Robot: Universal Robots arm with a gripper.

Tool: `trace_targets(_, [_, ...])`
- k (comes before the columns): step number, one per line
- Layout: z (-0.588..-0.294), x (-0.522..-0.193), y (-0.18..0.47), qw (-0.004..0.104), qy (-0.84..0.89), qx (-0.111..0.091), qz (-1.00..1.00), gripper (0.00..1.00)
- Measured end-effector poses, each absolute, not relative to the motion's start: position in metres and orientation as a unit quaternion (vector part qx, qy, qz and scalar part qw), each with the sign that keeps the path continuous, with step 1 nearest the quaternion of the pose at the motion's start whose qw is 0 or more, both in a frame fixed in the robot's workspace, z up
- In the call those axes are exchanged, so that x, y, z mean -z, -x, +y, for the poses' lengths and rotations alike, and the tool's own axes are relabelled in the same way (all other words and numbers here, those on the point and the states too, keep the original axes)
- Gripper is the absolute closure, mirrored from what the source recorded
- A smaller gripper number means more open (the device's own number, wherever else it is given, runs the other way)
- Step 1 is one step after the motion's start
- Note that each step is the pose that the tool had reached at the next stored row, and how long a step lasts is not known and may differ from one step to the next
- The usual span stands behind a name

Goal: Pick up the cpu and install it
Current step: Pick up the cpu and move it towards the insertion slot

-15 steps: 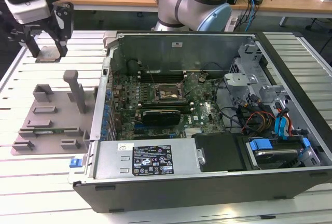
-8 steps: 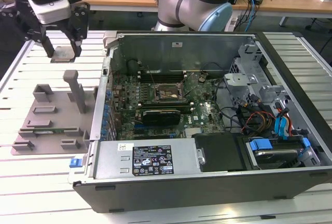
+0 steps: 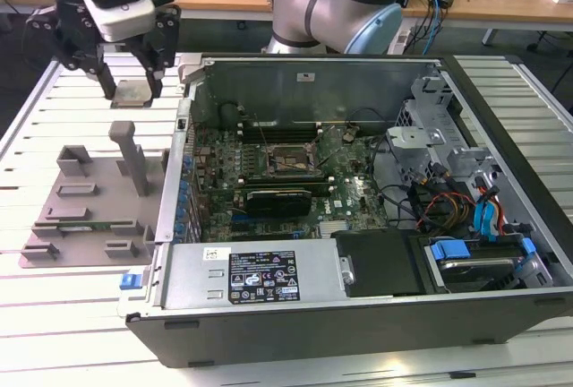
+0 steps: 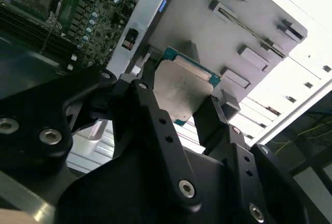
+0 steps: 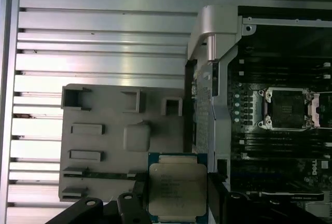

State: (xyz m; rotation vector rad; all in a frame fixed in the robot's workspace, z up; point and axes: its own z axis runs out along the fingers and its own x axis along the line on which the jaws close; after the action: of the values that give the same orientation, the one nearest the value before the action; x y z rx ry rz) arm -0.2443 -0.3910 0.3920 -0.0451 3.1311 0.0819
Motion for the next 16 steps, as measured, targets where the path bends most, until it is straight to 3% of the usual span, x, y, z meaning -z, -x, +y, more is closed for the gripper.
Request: trace_targets(16, [-0.391,-0.392,0.173,0.005,0.014,-0.026,1.000,0.45])
